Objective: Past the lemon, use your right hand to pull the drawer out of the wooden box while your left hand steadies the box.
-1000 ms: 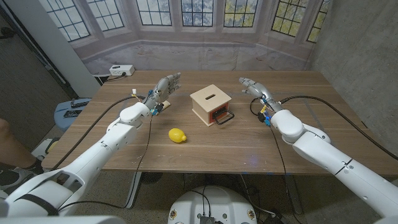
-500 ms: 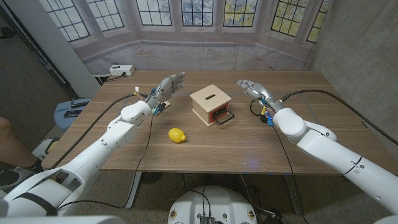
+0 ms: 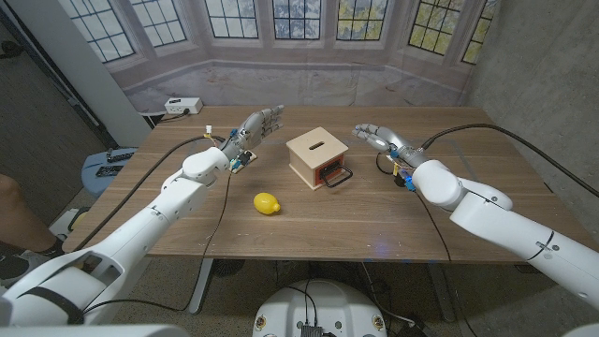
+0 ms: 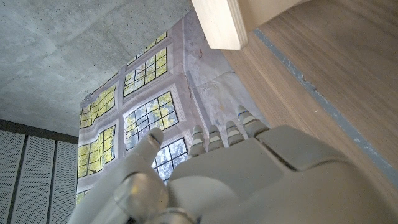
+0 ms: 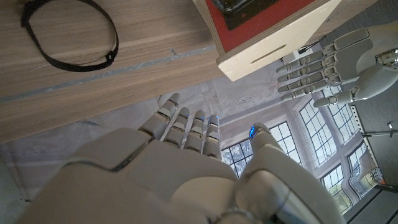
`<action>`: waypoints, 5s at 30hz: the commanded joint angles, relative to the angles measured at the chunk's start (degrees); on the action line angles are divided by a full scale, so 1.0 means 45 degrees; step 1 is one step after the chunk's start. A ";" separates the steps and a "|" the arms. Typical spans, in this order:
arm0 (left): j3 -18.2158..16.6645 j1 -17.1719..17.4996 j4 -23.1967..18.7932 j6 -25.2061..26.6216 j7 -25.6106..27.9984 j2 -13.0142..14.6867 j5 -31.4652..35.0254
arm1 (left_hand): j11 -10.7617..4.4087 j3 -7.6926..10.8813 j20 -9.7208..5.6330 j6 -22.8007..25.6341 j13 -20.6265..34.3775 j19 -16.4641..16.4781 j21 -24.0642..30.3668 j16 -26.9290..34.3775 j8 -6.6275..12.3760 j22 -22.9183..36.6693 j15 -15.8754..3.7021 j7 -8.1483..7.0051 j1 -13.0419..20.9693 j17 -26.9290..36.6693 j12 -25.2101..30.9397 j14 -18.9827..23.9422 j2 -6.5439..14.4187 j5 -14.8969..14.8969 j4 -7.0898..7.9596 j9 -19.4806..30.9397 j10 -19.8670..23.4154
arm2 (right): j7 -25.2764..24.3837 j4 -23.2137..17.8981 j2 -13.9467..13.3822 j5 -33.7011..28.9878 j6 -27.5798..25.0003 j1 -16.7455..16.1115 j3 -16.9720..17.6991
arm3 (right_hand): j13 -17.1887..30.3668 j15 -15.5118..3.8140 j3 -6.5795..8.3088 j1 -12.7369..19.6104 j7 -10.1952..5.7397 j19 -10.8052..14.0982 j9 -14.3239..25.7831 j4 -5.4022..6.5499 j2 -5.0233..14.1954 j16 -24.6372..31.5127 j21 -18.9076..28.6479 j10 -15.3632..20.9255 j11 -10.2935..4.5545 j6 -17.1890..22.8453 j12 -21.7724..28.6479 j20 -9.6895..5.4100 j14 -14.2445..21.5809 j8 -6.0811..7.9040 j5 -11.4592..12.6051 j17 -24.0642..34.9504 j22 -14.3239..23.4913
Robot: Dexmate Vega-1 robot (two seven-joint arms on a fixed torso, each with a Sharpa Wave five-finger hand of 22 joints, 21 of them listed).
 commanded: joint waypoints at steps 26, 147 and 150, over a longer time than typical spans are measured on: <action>0.0242 -0.0146 -0.0188 0.0035 0.0024 -0.0174 0.0225 | 0.0002 -0.0030 -0.0017 0.0149 0.0027 0.0142 -0.0019 -0.0046 -0.0008 0.0026 0.0028 -0.0049 0.0004 0.0064 -0.0058 0.0061 -0.0055 0.0024 -0.0058 0.0037 0.0111 | 0.3178 -0.2439 -0.2058 -0.3656 -0.2589 0.0643 -0.1327 | 0.0056 -0.0811 -0.0146 0.0008 -0.0038 -0.0128 0.0066 -0.0097 -0.0075 0.0003 0.0103 0.0131 -0.0130 0.0102 0.0052 -0.0568 -0.0131 0.0067 -0.0025 -0.0022 0.0034; 0.0935 -0.0800 0.0399 -0.0098 -0.0631 -0.0574 0.0824 | 0.0041 0.0085 0.0037 0.0182 0.0031 0.0187 -0.0055 -0.0059 -0.0045 0.0029 0.0037 0.0110 -0.0066 0.0060 -0.0175 0.0057 0.0082 0.0028 -0.0042 0.0036 0.0072 | 1.1639 -0.0817 0.1458 -1.2862 0.0099 0.1596 -0.2794 | 0.0123 -0.1645 -0.0007 -0.0363 -0.0814 -0.0255 0.0078 -0.0529 -0.0185 0.0555 0.0252 0.1932 -0.0917 0.1756 0.0269 -0.0205 0.2334 0.0203 0.0145 -0.0141 0.0037; 0.0953 -0.0840 0.0383 -0.0104 -0.0677 -0.0549 0.0861 | 0.0054 0.0090 0.0034 0.0179 0.0031 0.0189 -0.0054 -0.0059 -0.0046 0.0029 0.0037 0.0108 -0.0066 0.0060 -0.0173 0.0058 0.0087 0.0029 -0.0042 0.0036 0.0080 | 1.1697 -0.0710 0.1483 -1.2856 0.0172 0.1692 -0.2845 | 0.0124 -0.1636 0.0001 -0.0368 -0.0801 -0.0250 0.0079 -0.0532 -0.0188 0.0539 0.0250 0.1925 -0.0882 0.1744 0.0259 -0.0225 0.2345 0.0193 0.0147 -0.0143 0.0037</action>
